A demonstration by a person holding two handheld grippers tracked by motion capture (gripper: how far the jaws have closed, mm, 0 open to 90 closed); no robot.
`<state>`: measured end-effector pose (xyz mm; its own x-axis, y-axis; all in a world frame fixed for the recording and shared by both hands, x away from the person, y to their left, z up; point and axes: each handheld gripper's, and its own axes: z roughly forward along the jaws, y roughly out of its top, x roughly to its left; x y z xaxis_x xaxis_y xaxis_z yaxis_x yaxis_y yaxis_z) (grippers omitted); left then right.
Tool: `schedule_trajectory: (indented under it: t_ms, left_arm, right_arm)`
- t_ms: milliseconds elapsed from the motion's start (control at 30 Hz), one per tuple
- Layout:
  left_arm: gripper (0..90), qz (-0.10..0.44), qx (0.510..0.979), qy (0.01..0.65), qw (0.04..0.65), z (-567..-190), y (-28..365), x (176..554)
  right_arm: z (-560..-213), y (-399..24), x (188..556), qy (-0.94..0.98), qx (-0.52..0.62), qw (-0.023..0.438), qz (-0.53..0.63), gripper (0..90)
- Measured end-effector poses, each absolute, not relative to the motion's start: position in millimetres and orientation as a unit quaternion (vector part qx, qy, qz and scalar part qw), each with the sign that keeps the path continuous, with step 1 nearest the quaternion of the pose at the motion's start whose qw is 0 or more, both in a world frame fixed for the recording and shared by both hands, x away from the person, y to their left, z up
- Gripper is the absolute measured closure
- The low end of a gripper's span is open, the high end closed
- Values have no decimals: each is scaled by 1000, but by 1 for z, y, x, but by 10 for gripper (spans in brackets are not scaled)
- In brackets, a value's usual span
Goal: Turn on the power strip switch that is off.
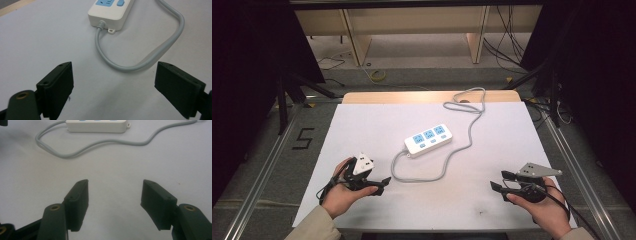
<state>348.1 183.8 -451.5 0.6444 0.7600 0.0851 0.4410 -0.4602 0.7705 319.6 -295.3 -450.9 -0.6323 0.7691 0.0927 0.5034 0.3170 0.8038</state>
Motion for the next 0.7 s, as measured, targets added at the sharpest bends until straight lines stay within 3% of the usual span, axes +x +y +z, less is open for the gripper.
schedule_trajectory:
  t_ms: [300,700]
  left_arm:
    - [155,215,827,363,371,-451,184,348]
    - [156,215,827,362,372,-452,183,348]
  right_arm:
    - [-447,-292,322,795,394,170,429,475]
    - [-443,-284,330,801,378,182,428,761]
